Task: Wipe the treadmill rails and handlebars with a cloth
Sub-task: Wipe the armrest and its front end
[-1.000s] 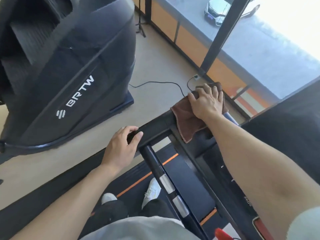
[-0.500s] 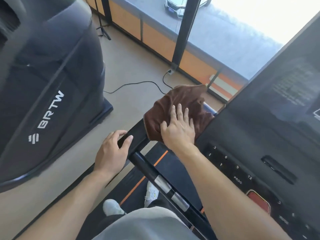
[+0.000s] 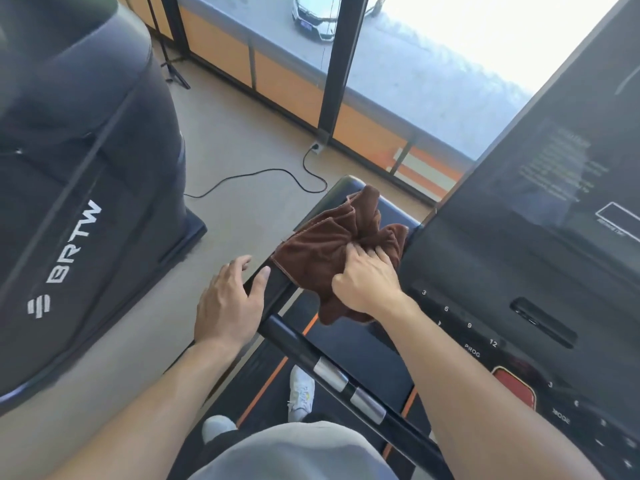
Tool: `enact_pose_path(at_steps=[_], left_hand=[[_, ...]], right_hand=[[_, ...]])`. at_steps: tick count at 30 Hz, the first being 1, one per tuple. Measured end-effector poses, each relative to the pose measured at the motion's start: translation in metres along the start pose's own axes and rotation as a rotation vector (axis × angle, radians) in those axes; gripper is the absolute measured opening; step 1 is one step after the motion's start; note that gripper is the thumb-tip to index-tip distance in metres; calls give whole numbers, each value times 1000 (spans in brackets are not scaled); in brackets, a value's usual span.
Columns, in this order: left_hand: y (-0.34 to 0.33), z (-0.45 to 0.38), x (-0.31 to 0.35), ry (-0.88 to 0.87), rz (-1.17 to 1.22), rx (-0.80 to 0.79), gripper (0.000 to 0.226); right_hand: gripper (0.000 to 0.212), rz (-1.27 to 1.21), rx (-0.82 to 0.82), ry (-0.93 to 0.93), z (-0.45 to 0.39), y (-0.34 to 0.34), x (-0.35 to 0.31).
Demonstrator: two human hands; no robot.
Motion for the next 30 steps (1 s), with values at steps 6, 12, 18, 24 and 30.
enact_pose_path(at_steps=[6,12,18,24,30], left_hand=[[-3,-4,2,-26,27,-27,54],[-3,-6,-6,28,103,-17,48],[-5,-6,-1,3,92,-31,48],[-6,-8,-2,23,101,-31,47],[-5,-8,3,10,35,-20,54]], right_hand=[[35,336,-193,-59,1,19,5],[71,204,-124,-5,-11,5,2],[44,87,-80,28,13,39,13],[68,154,150,62,24,-23,4],[68,75,150,370,-12,-27,-15]])
Point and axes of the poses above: each hand's wrist, its own z-axis away from the middle knuckle, its own y-axis out of the back of the hand, x = y × z, the point moved 4 cm from there along -z, towards the middle knuckle, and after that the axes turned 8 degrees about -z, right-handed, at the moved point
